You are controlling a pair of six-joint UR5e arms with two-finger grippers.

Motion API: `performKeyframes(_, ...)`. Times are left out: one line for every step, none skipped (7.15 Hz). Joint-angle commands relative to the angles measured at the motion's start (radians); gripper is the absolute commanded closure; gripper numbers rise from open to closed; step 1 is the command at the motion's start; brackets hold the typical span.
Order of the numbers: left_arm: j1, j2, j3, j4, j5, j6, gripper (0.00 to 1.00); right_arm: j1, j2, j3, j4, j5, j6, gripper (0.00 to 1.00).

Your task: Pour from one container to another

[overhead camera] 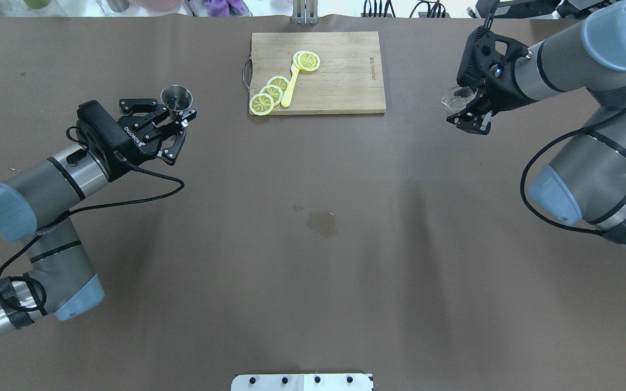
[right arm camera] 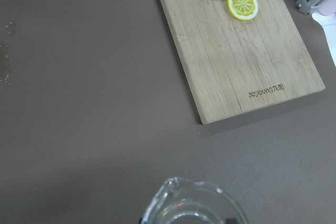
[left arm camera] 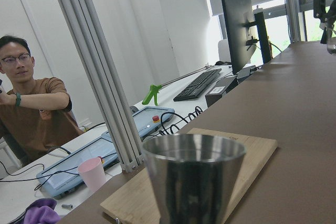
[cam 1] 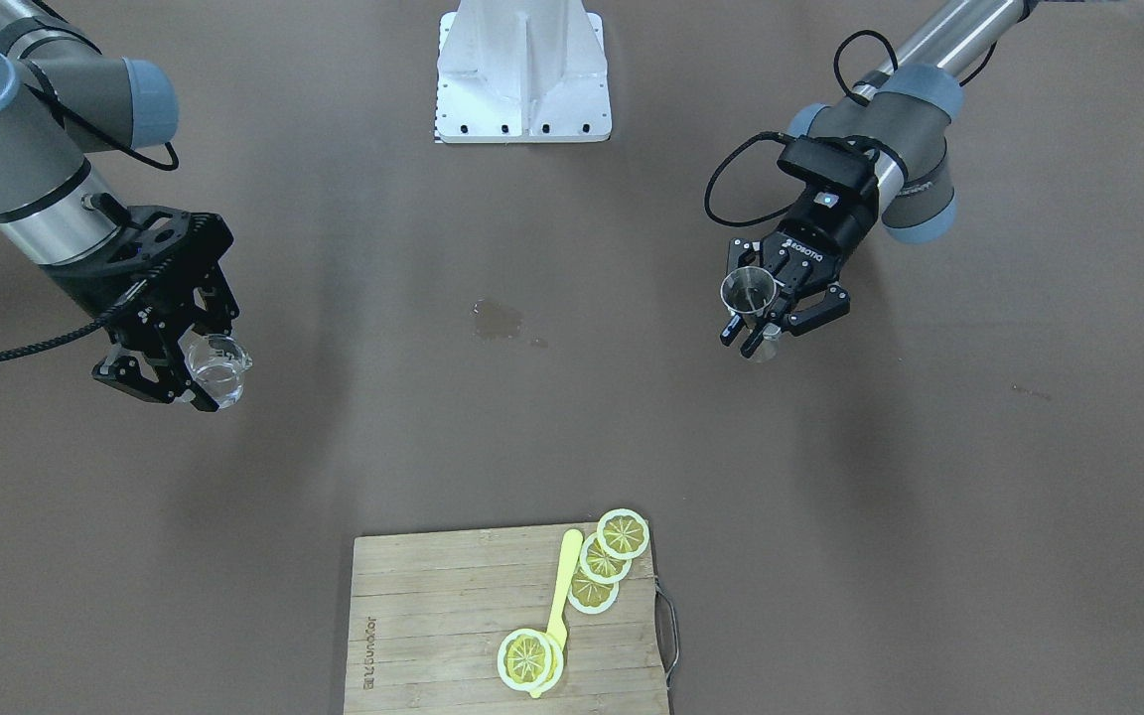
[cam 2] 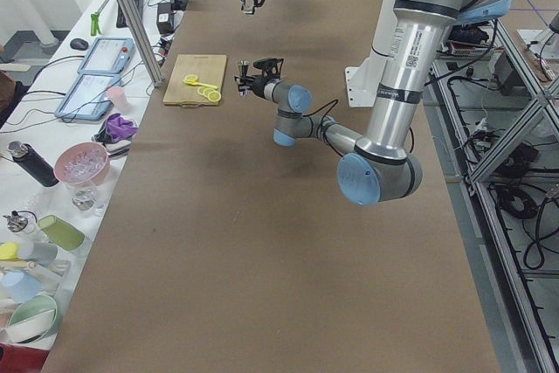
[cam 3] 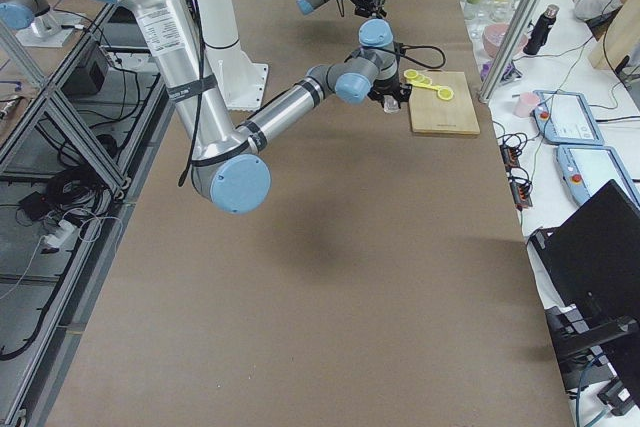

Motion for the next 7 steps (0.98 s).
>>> performKeyframes(-0.003, 0.010, -0.006, -0.001, 0.008, -0.003, 1.00, 0.011, -0.085, -0.011, 0.159, 0.001, 0.131, 1.00)
performKeyframes(-0.012, 0.065, -0.036, -0.007, 0.009, -0.028, 1.00, 0.011, -0.114, -0.029, 0.239, -0.001, 0.227, 1.00)
performKeyframes(-0.009, 0.082, -0.064, -0.004, 0.067, -0.101, 1.00, 0.015, -0.139, -0.049, 0.323, -0.001, 0.303, 1.00)
performKeyframes(0.003, 0.125, -0.096, -0.006, 0.163, -0.114, 1.00, 0.016, -0.153, -0.089, 0.403, 0.001, 0.335, 1.00)
performKeyframes(0.037, 0.189, -0.139, -0.012, 0.229, -0.109, 1.00, 0.017, -0.156, -0.127, 0.467, 0.002, 0.349, 1.00)
performKeyframes(0.131, 0.244, -0.191, -0.016, 0.391, -0.162, 1.00, 0.017, -0.158, -0.161, 0.521, 0.013, 0.351, 1.00)
performKeyframes(0.258, 0.281, -0.213, -0.013, 0.584, -0.205, 1.00, 0.017, -0.161, -0.192, 0.563, 0.022, 0.351, 1.00)
